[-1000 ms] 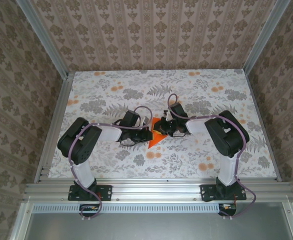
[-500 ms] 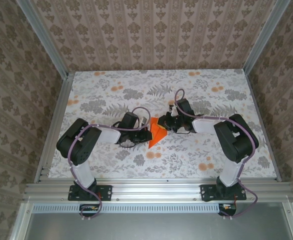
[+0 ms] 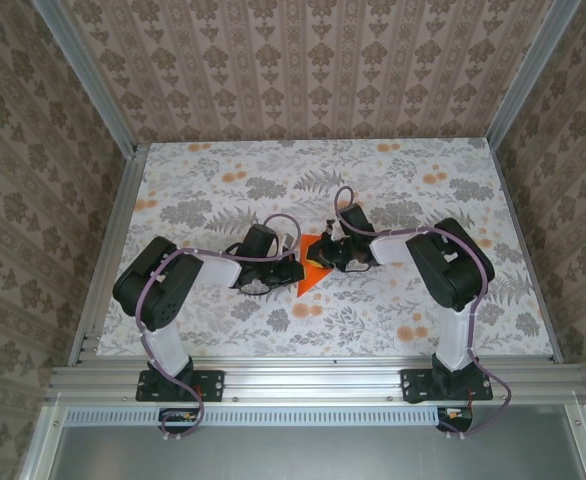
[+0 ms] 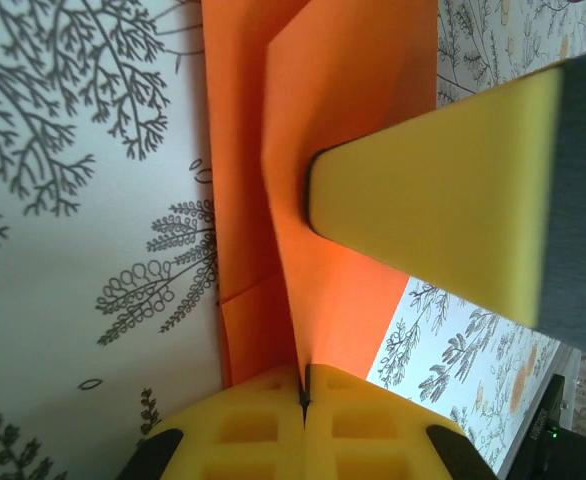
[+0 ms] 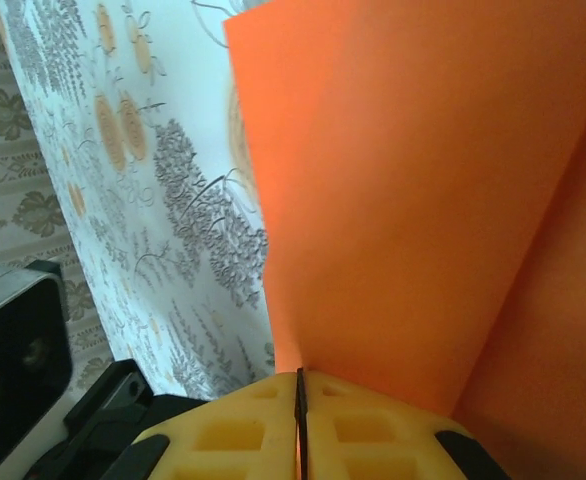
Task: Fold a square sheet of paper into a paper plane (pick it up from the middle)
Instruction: Fourth fold the wing at the center of the table.
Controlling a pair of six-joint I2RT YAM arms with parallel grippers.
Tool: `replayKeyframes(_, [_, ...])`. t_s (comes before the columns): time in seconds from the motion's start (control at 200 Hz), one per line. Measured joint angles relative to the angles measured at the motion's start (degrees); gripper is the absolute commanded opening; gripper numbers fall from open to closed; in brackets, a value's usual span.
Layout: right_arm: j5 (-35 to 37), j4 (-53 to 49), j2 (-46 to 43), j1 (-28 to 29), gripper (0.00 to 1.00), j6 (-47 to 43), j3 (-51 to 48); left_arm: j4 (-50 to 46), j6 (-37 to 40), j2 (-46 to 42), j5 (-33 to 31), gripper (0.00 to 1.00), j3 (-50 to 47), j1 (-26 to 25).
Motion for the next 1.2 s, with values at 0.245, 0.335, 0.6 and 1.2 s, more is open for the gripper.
replayKeyframes(0.245, [0.07, -0.68, 0.7, 0.15, 0.1, -1.25, 0.35, -4.39, 0.57, -2.69, -3.32, 0.16, 0.02, -0.2])
replayKeyframes(0.335, [0.07, -0.66, 0.7, 0.15, 0.1, -1.27, 0.35, -6.51, 1.14, -3.52, -4.48, 0.15, 0.07, -0.39])
replayKeyframes(0.6, [0.07, -0.5, 0.83, 0.15, 0.1, -1.25, 0.35, -8.61, 1.97, -4.24, -6.38, 0.02, 0.15, -1.29])
replayKeyframes(1.2, [-0.24, -0.48, 0.92, 0.22, 0.1, -1.49, 0.37, -11.76, 4.57, -6.49, -6.32, 0.1, 1.03, -2.58])
